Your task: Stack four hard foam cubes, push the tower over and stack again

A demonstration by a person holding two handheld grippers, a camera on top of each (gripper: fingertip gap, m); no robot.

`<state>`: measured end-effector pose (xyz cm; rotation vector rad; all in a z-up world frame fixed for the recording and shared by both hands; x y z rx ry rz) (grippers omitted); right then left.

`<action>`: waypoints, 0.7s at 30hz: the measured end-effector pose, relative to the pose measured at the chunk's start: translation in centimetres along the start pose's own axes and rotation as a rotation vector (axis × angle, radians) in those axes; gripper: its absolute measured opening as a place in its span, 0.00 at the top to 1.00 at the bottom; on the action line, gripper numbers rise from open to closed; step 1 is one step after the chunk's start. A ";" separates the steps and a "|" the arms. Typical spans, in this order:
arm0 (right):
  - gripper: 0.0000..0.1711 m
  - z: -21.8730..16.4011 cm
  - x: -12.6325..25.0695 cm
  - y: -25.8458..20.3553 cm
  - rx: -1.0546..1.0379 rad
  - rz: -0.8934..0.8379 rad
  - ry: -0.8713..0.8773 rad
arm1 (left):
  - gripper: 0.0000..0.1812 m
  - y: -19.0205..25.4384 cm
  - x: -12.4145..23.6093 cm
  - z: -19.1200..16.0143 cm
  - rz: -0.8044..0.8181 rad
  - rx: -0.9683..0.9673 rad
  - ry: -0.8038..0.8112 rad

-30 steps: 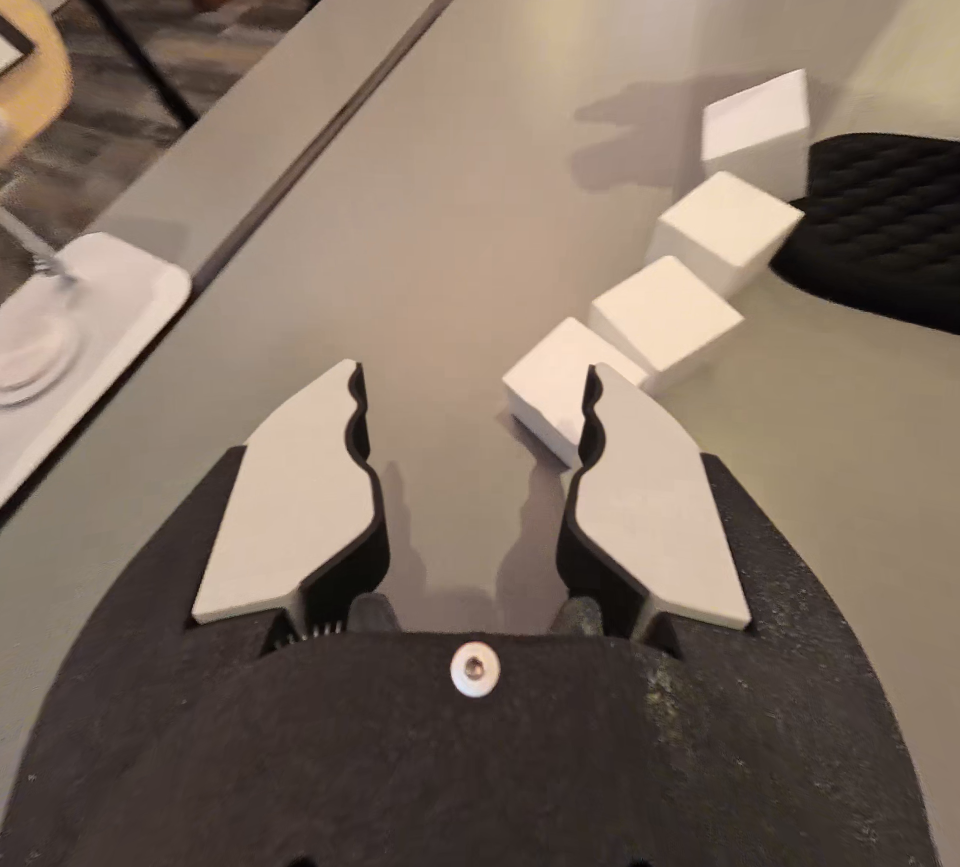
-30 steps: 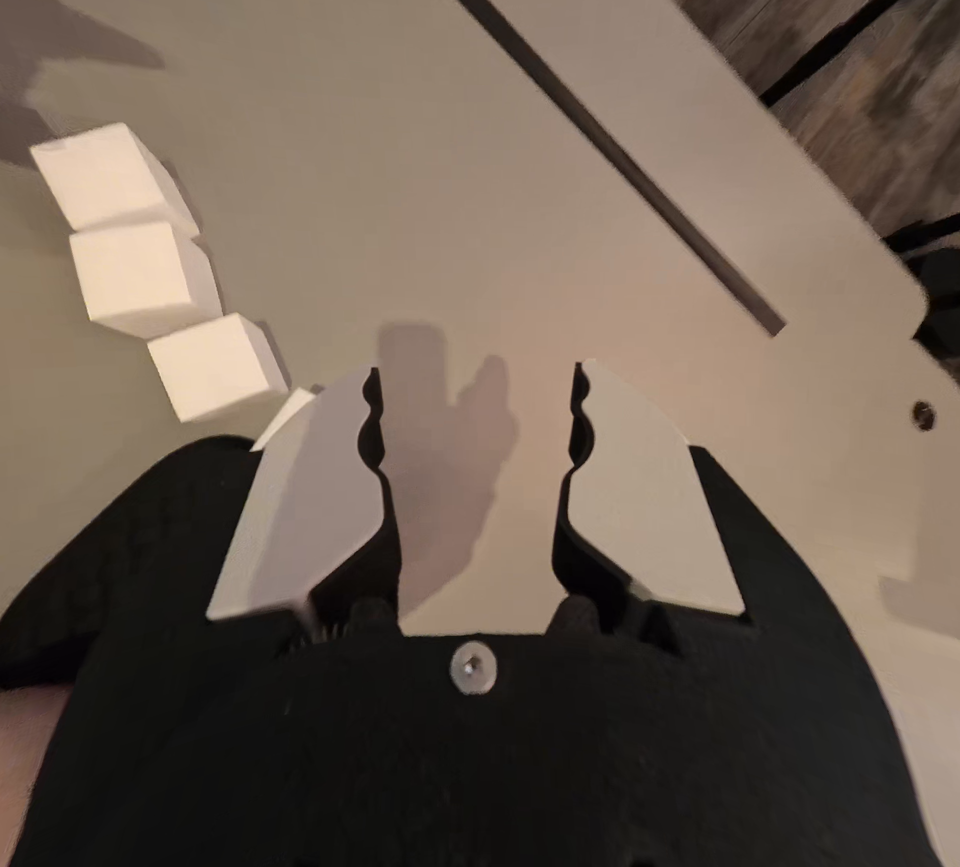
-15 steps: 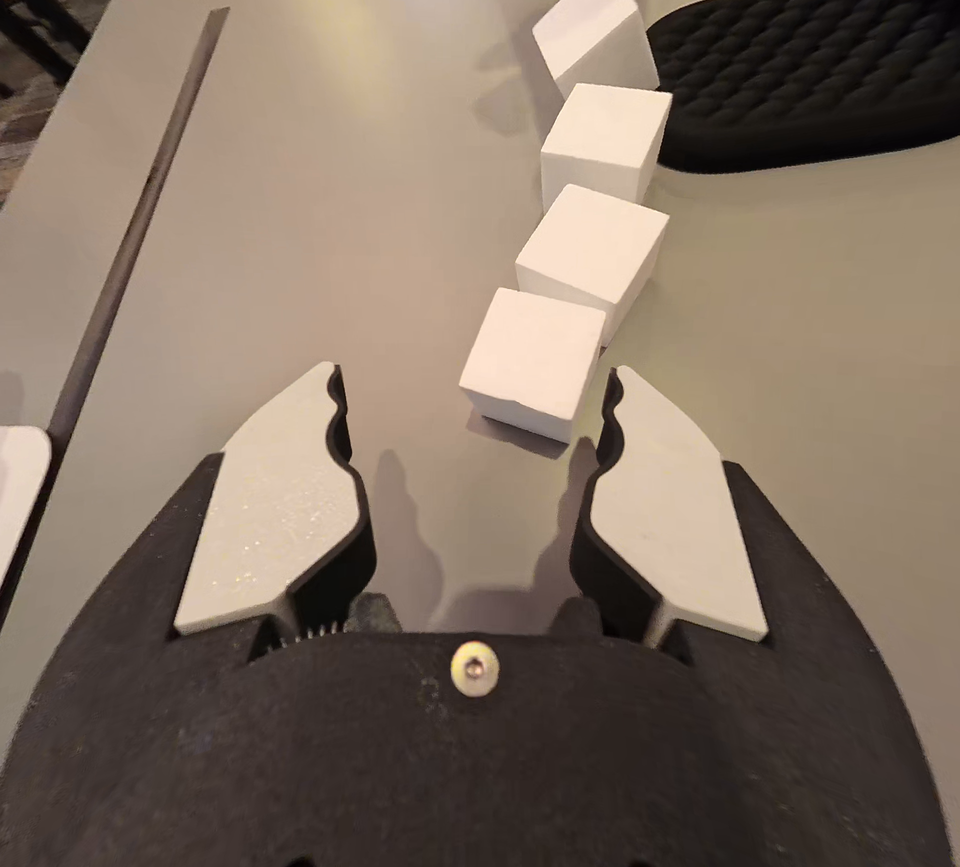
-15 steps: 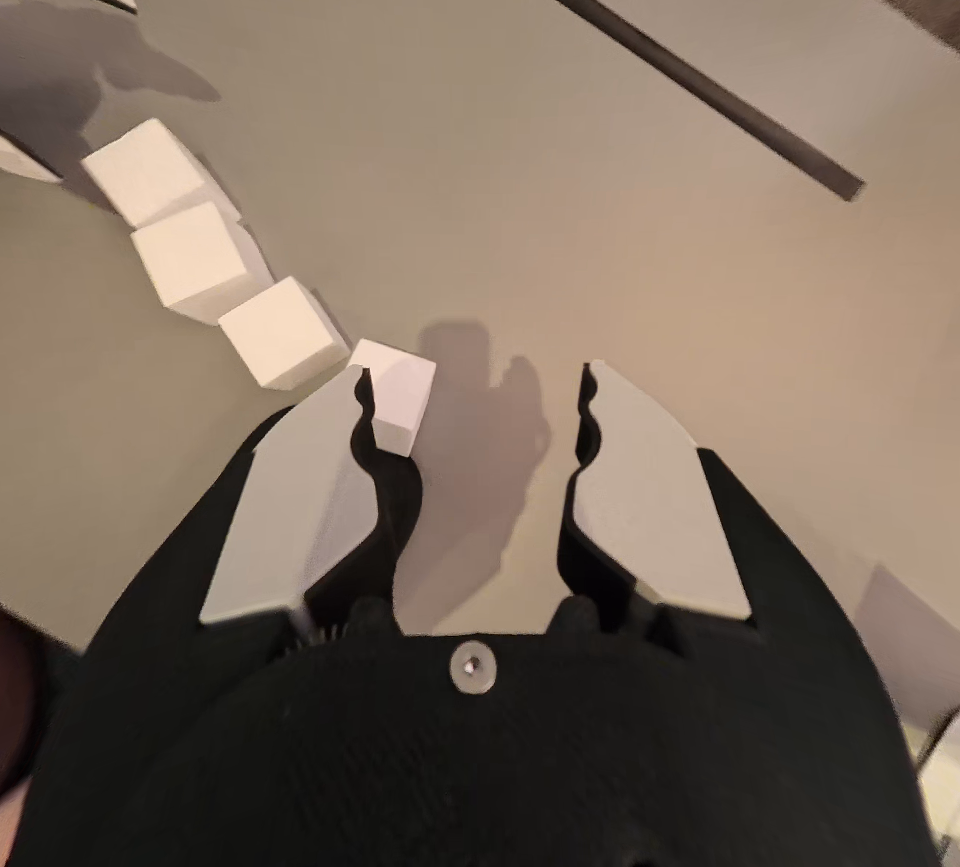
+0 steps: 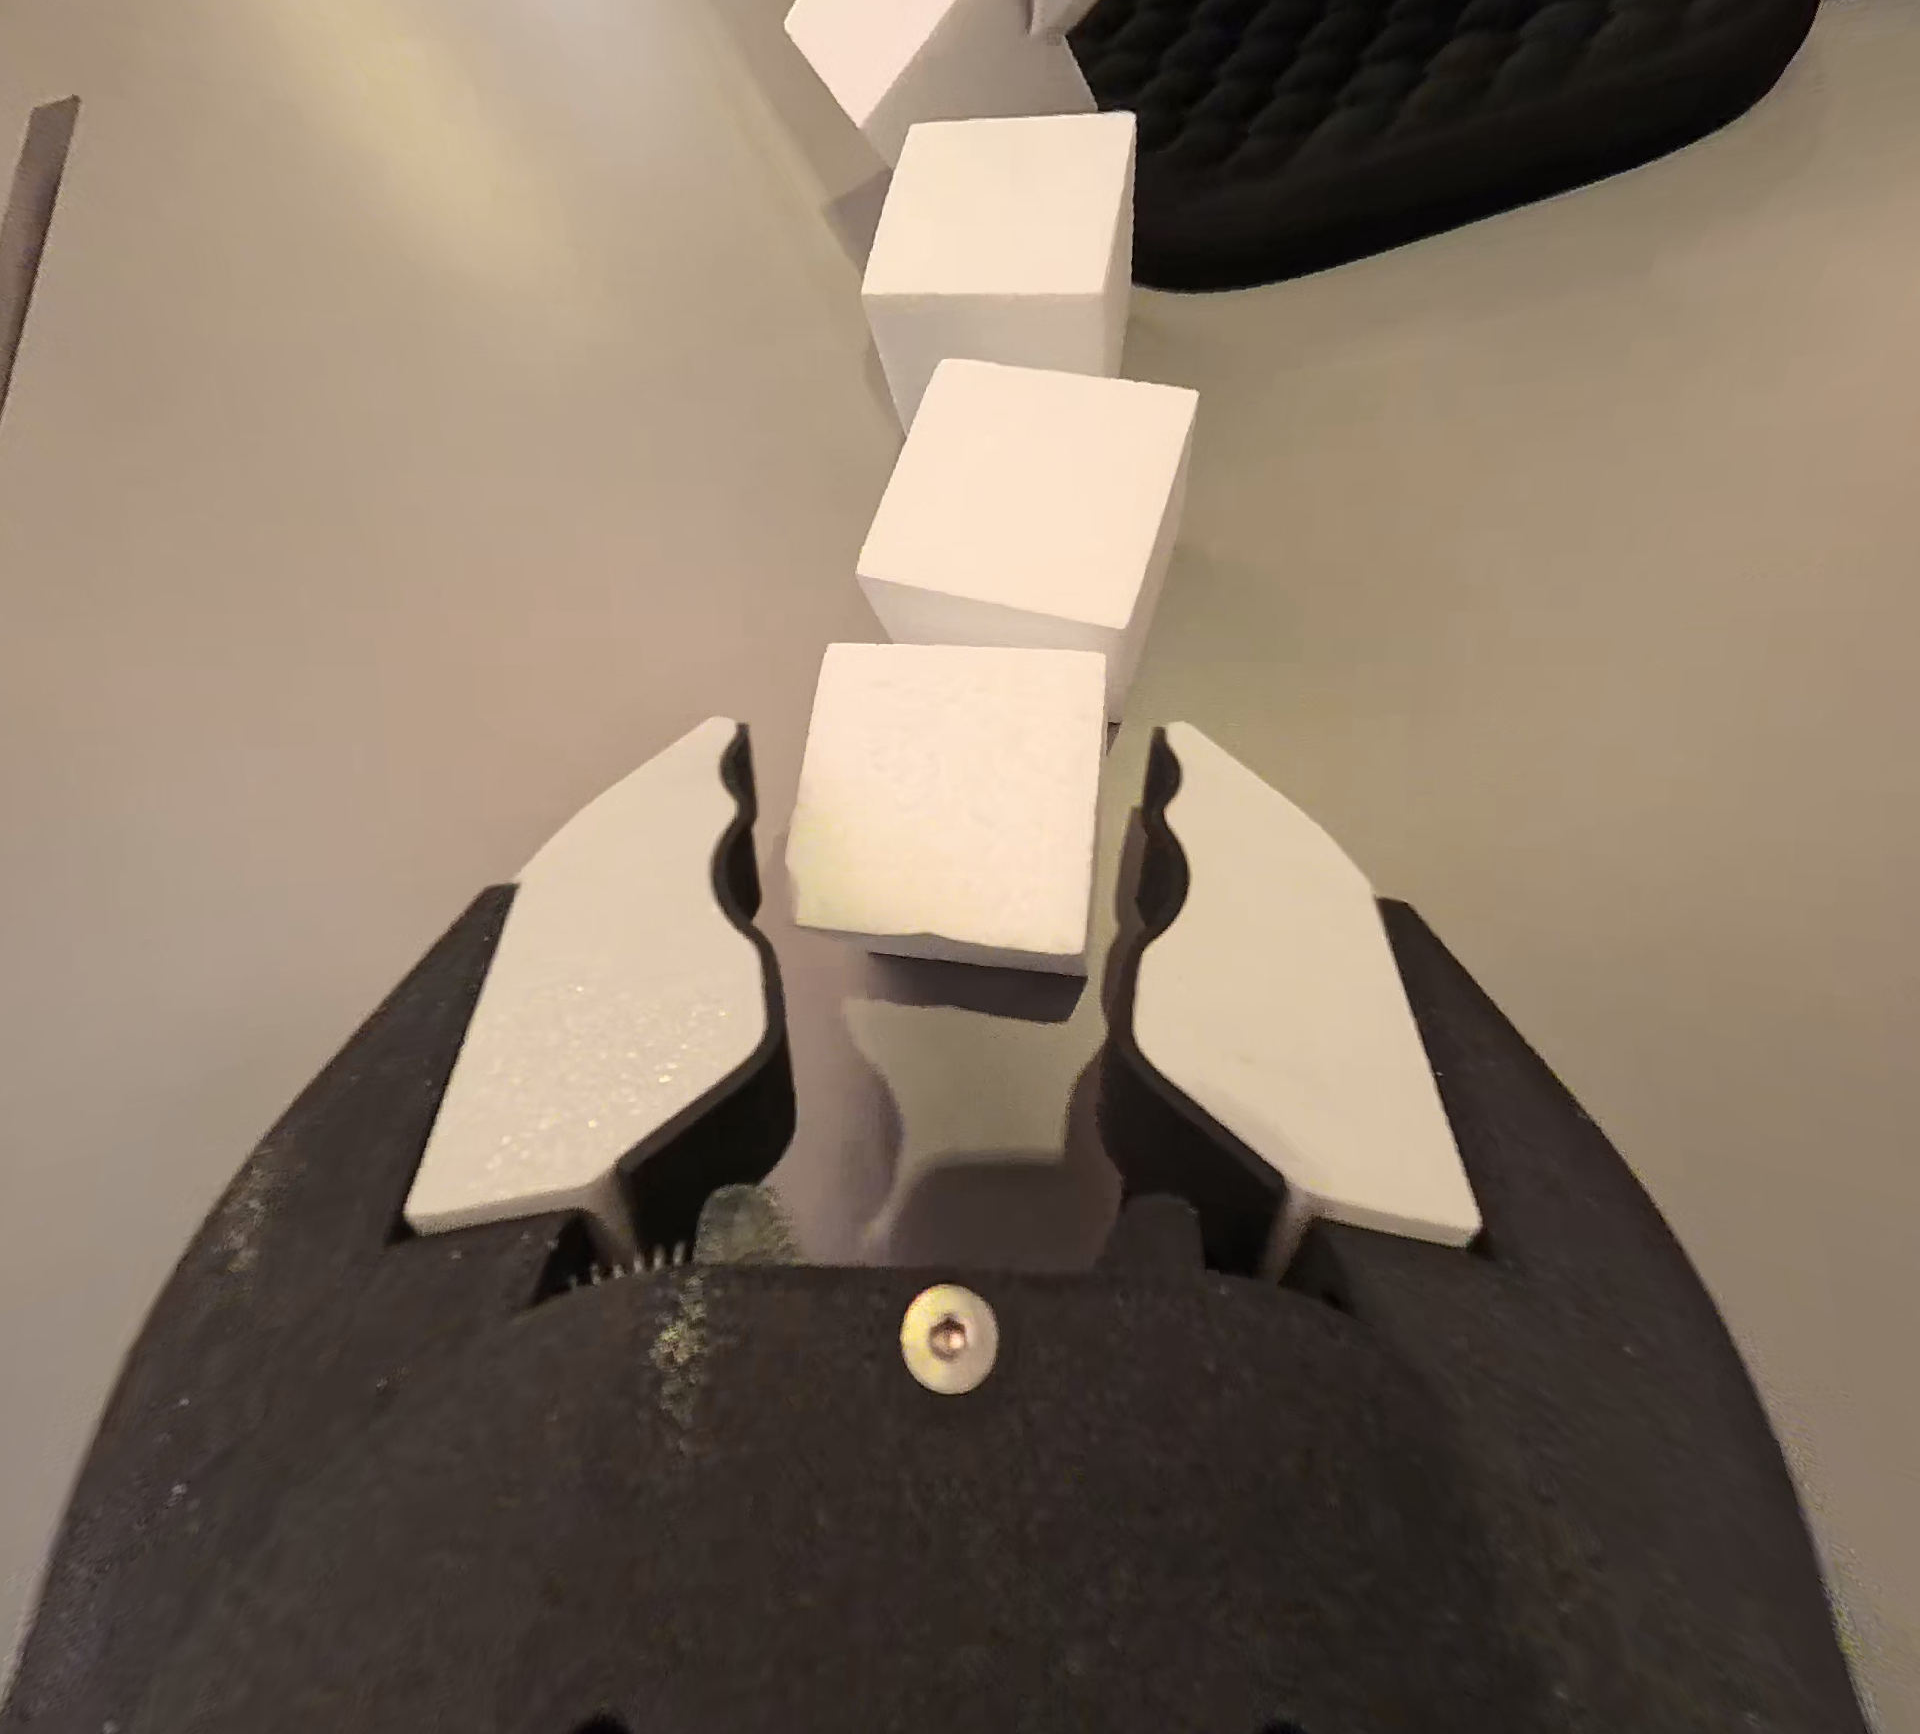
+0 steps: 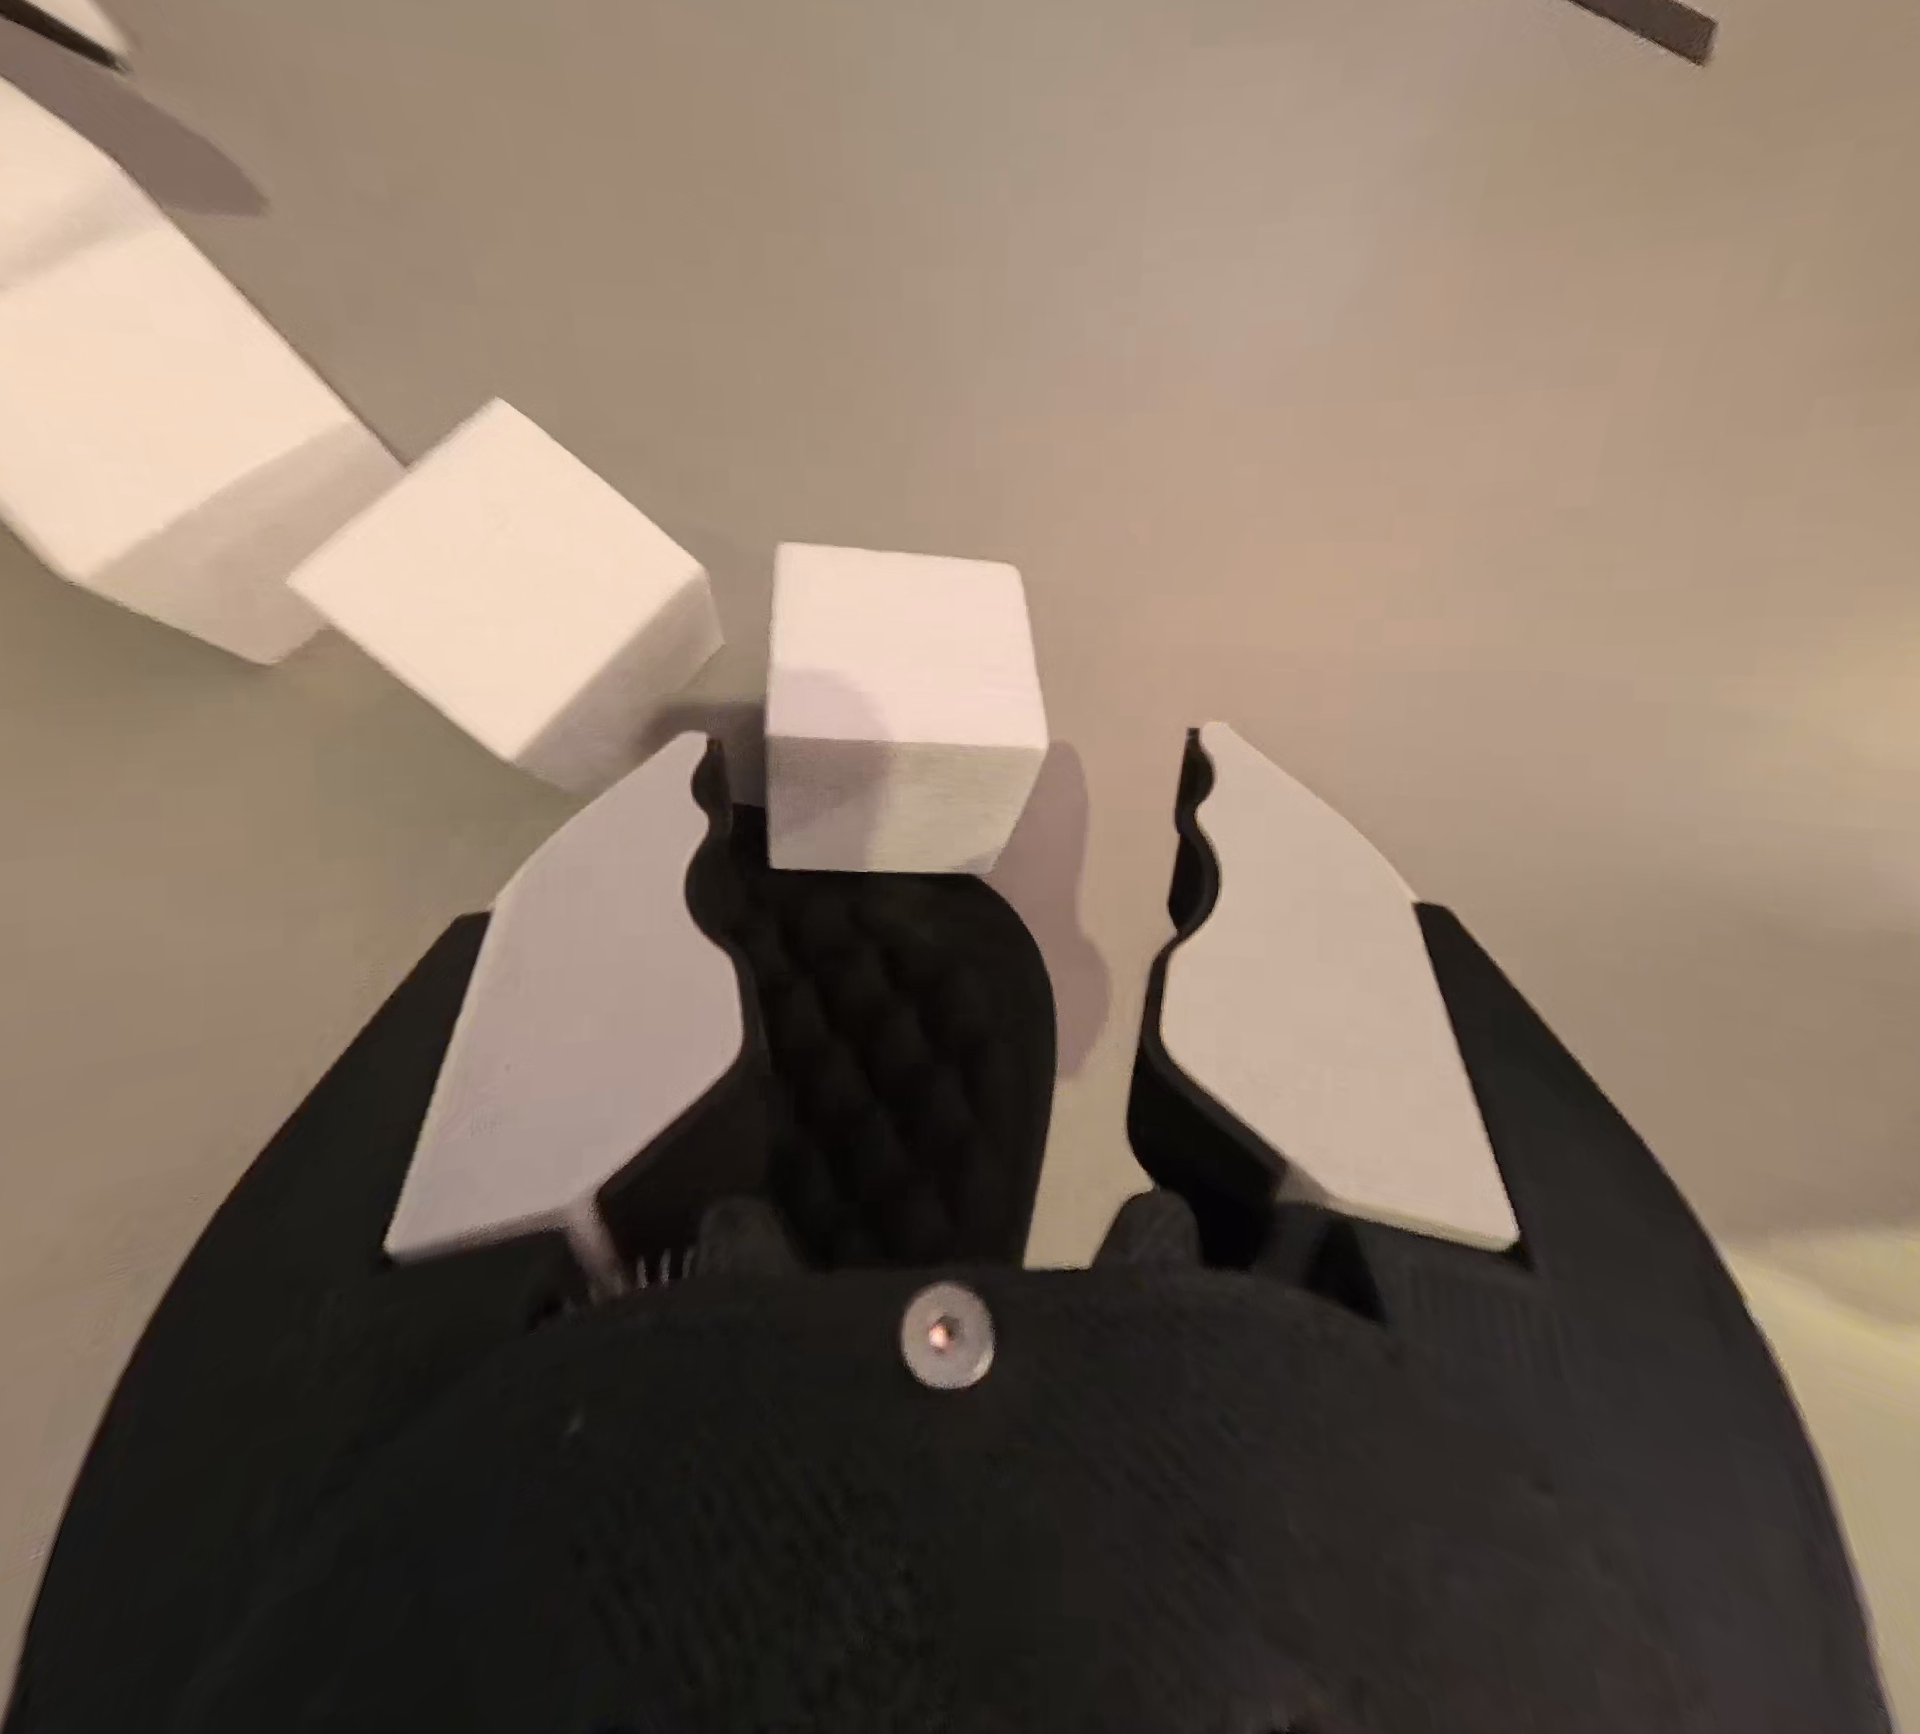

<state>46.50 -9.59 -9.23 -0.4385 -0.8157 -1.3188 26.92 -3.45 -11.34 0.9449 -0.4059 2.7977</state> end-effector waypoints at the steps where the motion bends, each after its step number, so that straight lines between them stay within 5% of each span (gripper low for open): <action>1: 0.52 -0.3 -0.5 0.1 0.012 -0.020 -0.022 | 0.64 0.3 0.0 0.0 -0.023 0.001 0.005; 5: 0.65 -1.0 -1.9 -0.8 -0.014 0.076 -0.058 | 0.69 0.6 0.6 0.3 -0.040 -0.015 0.009; 9: 0.65 1.2 0.5 -1.3 -0.008 0.052 0.080 | 0.69 -1.0 3.9 1.8 0.047 -0.028 0.058; 13: 0.65 6.4 3.3 -7.4 0.130 0.318 0.373 | 0.70 -2.7 8.1 3.3 0.121 0.002 0.143; 18: 0.65 7.7 2.6 -8.5 0.251 0.192 0.316 | 0.69 -3.1 10.4 3.7 0.144 0.025 0.204; 21: 0.65 9.1 3.0 -11.7 0.247 0.341 0.397 | 0.69 -3.3 11.1 3.4 0.174 0.001 0.183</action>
Point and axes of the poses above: each gripper's, where its closed fingertips meet, x back along the fingers, z out of its top, y = z × x across the jaws, the point moved 2 cm from there along x, back along the fingers, and after that the axes turned 3 degrees about z, right-handed, at the moved point
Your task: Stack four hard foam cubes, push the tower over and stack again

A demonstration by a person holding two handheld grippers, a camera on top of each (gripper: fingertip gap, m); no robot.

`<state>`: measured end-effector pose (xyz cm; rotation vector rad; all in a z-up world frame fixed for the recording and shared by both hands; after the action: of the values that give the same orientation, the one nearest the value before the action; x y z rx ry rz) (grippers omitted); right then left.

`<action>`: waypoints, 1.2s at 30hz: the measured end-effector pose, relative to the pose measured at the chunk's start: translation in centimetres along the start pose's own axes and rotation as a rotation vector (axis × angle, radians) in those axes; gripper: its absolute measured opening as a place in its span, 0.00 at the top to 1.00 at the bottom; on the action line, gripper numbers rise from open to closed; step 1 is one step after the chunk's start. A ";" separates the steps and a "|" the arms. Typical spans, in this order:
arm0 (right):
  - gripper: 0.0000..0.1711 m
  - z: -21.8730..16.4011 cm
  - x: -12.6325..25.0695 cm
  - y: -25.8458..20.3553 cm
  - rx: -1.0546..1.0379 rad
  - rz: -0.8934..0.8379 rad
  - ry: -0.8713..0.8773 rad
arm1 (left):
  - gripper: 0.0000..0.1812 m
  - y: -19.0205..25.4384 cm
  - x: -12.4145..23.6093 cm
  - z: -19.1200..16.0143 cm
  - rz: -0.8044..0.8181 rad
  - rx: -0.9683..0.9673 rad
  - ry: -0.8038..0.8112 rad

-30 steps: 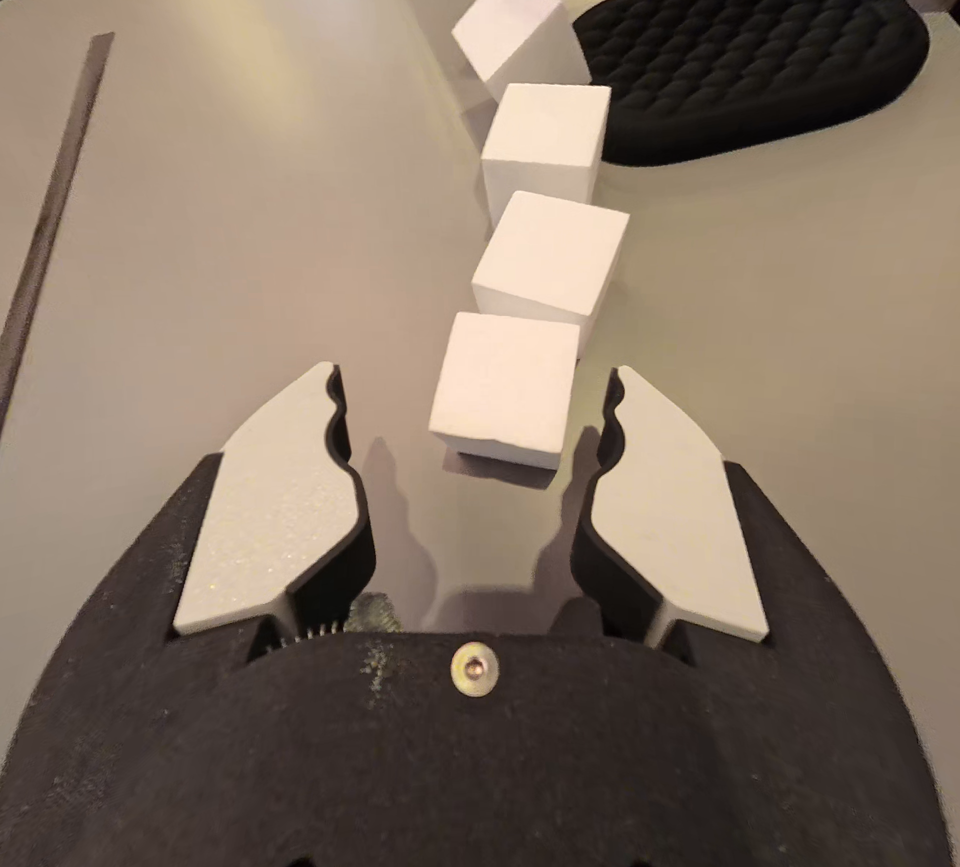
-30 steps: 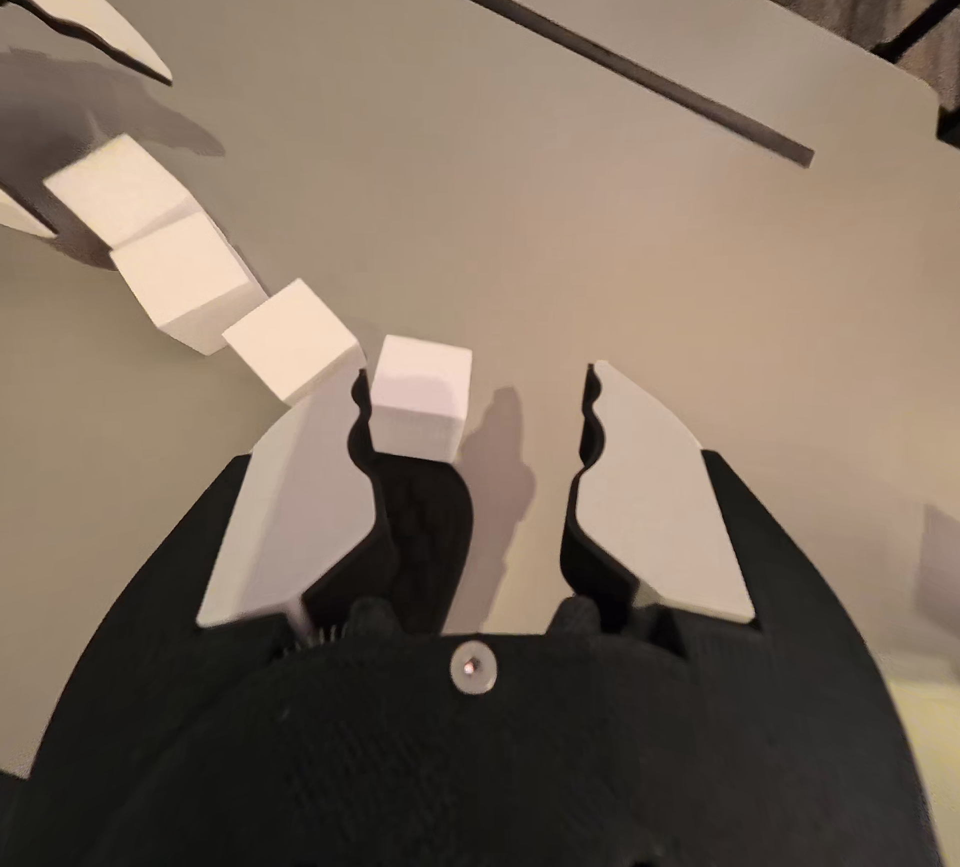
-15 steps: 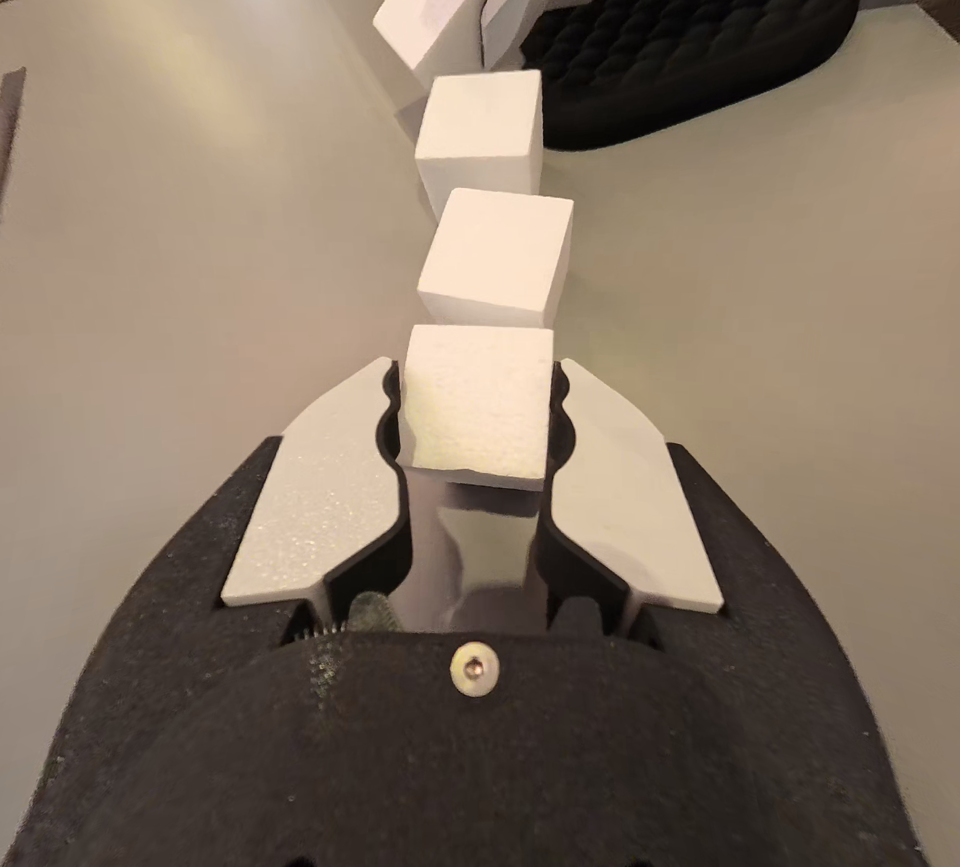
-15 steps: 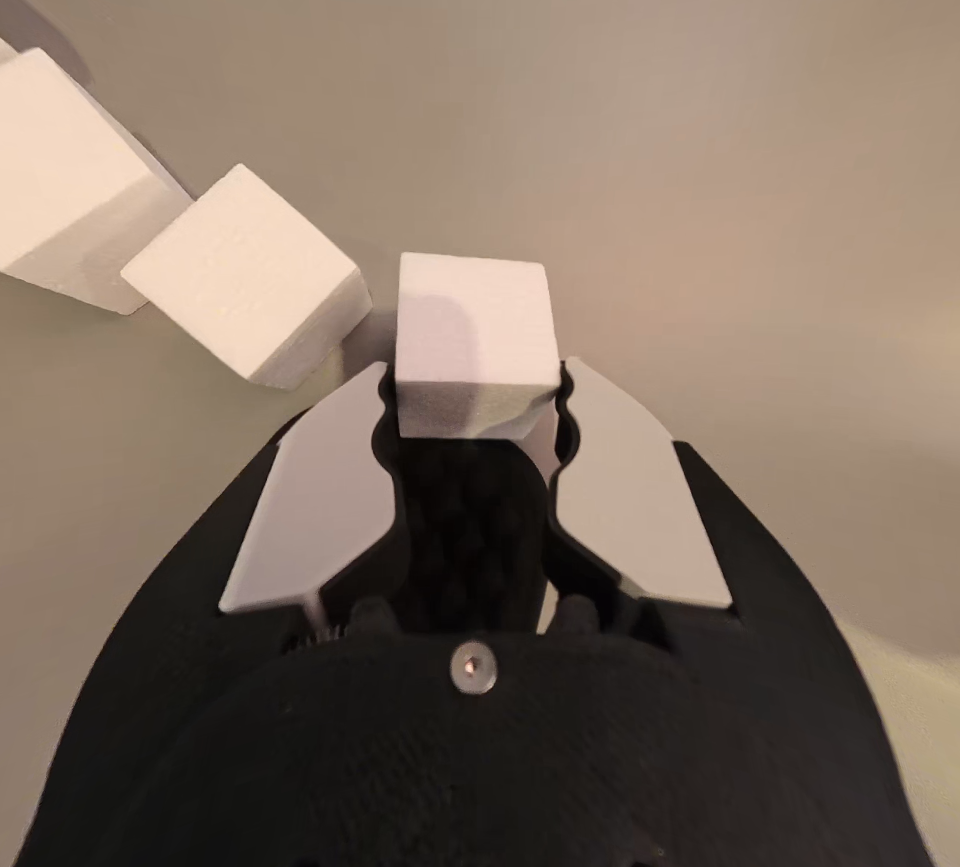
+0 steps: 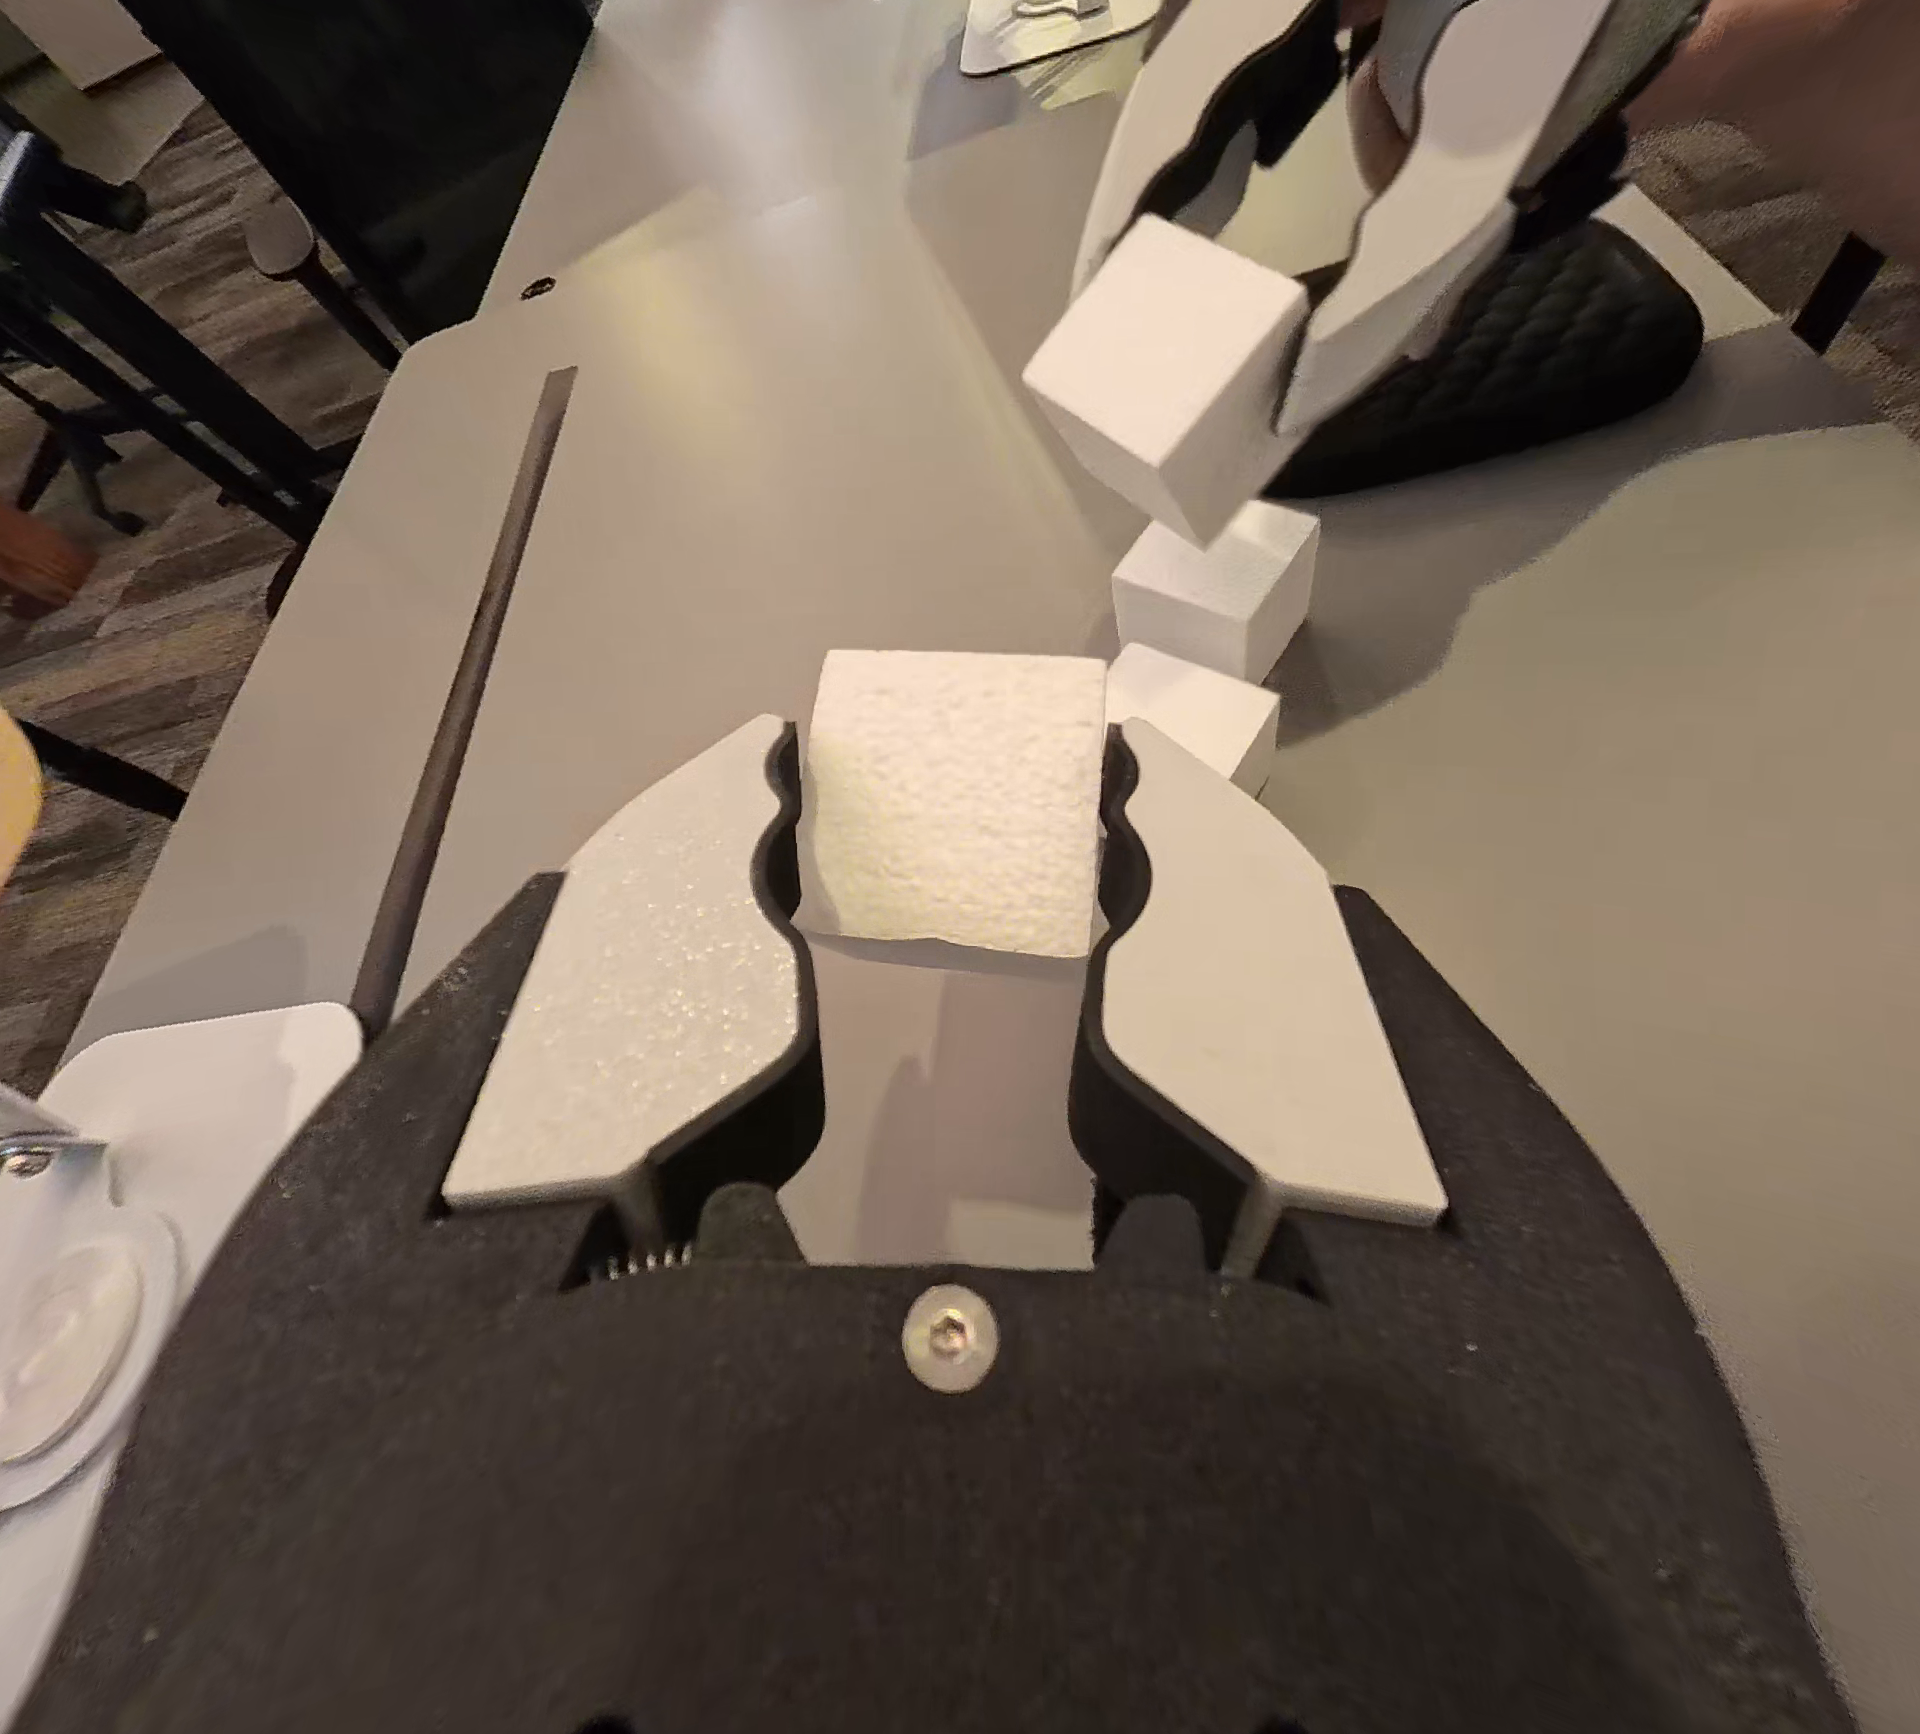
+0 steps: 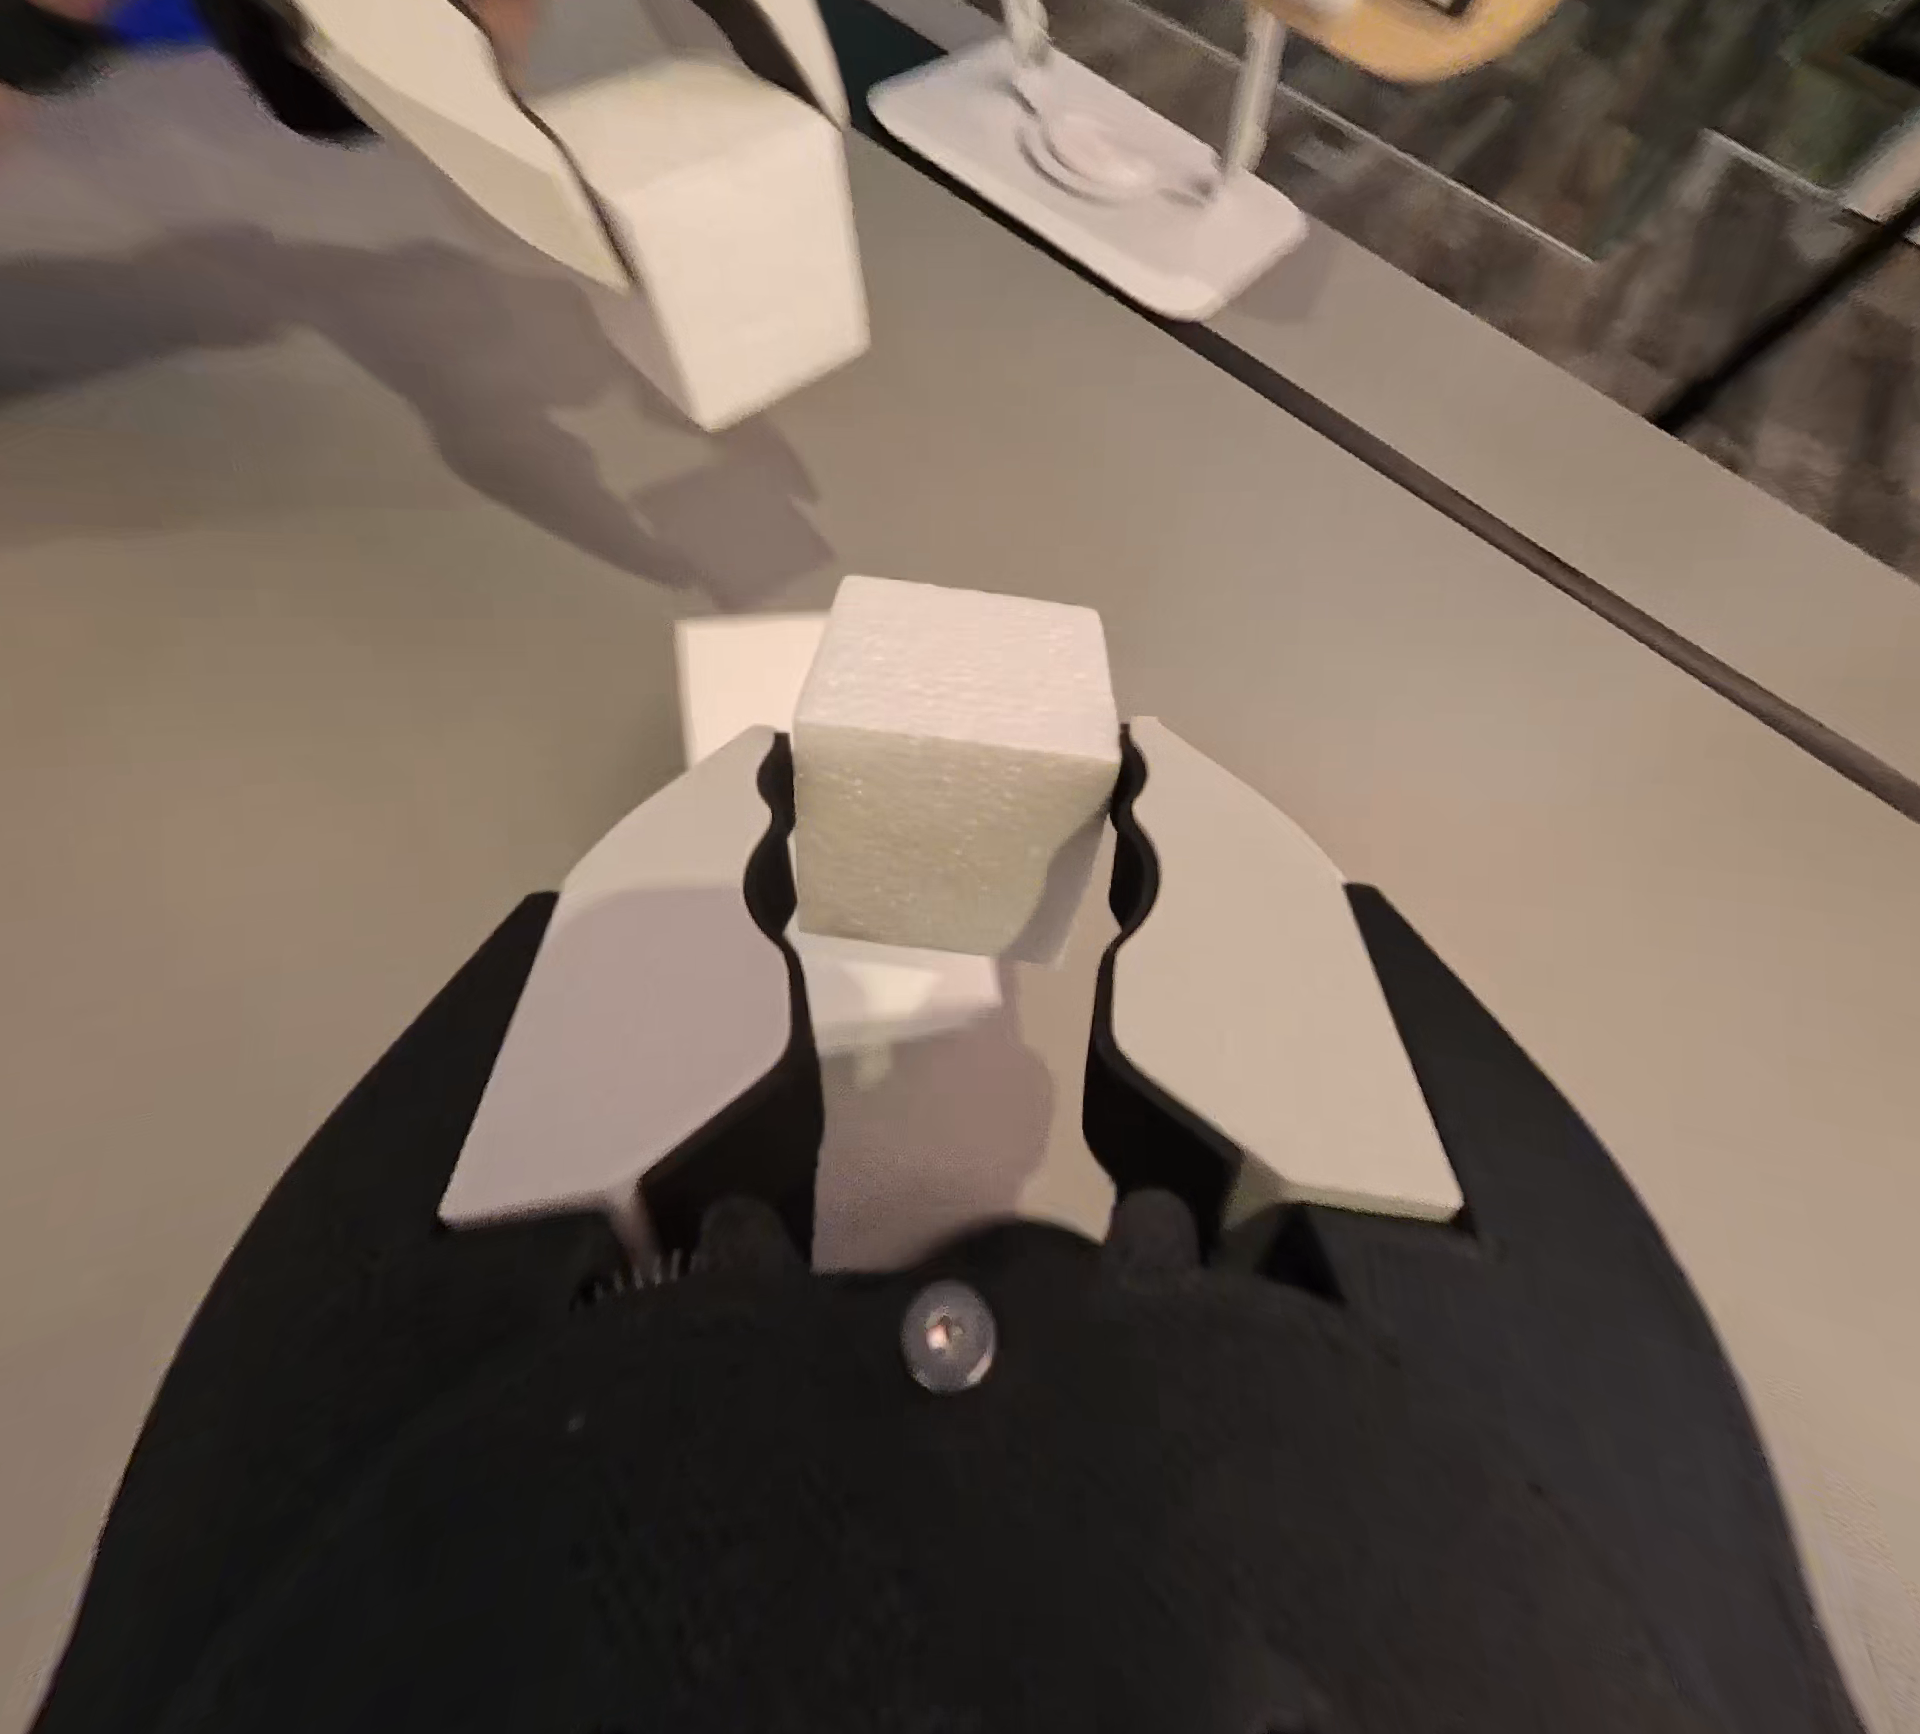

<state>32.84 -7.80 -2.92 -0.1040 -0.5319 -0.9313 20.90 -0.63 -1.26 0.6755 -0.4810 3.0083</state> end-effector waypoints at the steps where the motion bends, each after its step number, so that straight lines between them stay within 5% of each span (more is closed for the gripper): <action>1: 0.65 0.7 -0.6 -0.9 -0.017 0.046 0.043 | 0.69 -0.1 0.2 0.0 0.004 -0.002 0.000; 10: 0.65 0.6 -5.2 -3.0 -0.095 0.158 0.108 | 0.69 -0.8 2.1 0.9 0.029 0.018 0.056; 28: 0.65 -0.9 -6.0 -2.8 -0.032 0.145 0.065 | 0.69 0.2 1.9 3.1 -0.016 0.043 0.149; 36: 0.66 0.9 -4.9 -2.5 0.061 0.415 0.094 | 0.69 0.5 2.6 4.0 -0.038 0.054 0.185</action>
<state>28.22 -5.39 -4.86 -0.1104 -0.4292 -0.5117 20.20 -2.46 3.15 0.3978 -0.3758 3.0183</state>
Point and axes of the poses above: each gripper's, where its closed fingertips meet, x back along the fingers, z out of its top, y = z × x across the jaws, the point moved 2 cm from there along x, back along the fingers, and after that the axes turned 3 degrees about z, right-handed, at the moved point
